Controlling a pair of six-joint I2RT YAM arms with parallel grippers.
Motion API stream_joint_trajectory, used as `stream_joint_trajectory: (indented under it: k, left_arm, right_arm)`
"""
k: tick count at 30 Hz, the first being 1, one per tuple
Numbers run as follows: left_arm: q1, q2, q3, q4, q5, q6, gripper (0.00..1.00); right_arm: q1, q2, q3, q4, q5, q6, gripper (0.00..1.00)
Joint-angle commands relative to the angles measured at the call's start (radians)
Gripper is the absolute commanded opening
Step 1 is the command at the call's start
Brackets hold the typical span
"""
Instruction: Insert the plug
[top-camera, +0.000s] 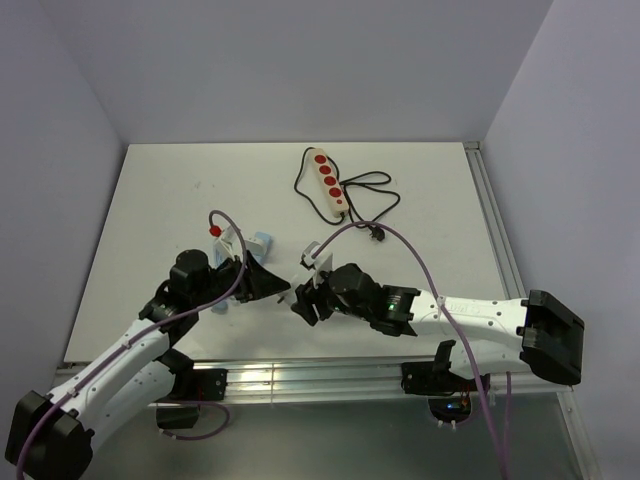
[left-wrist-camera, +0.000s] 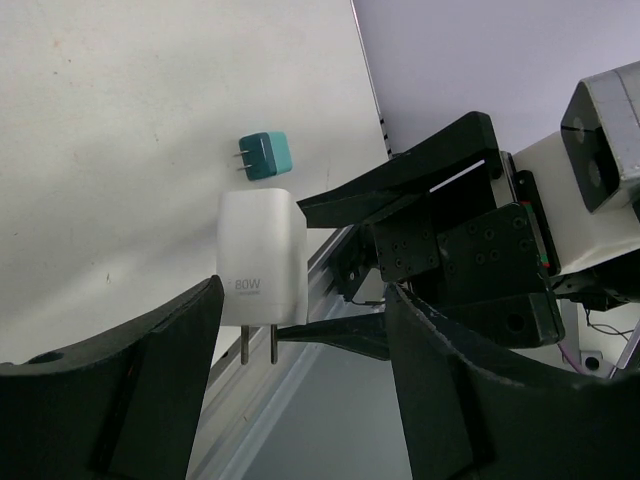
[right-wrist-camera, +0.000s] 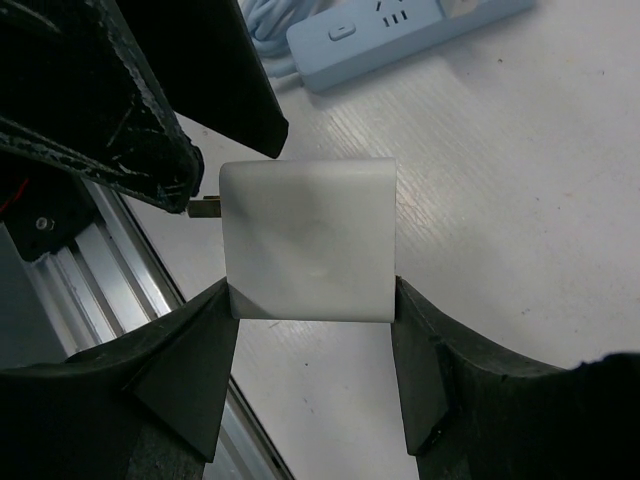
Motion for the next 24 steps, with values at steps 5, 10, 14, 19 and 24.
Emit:
stream_joint_trajectory:
  k: [5,10,14,19,24]
  left_arm:
    - [-0.035,0.031,0.021,0.057,-0.006,0.001,0.71]
    - [-0.050,0.054,0.021,0.075,0.002,-0.006,0.70]
    - [-0.064,0.069,0.027,0.052,-0.017,0.007,0.69]
    - [-0.067,0.060,0.050,-0.012,-0.076,0.025,0.70]
    - [-0.066,0.063,0.054,0.002,-0.075,0.021,0.70]
  right_arm:
    - [0.007,-0.042,0.026,0.090,-0.013,0.009,0.00]
    - [0.007,-0.050,0.037,0.084,-0.016,0.001,0.00]
    - [0.009,-0.061,0.037,0.081,-0.019,0.000,0.00]
    - [0.009,-0.071,0.041,0.064,-0.007,0.009,0.00]
    - [0.009,-0.084,0.049,0.050,-0.002,0.016,0.00]
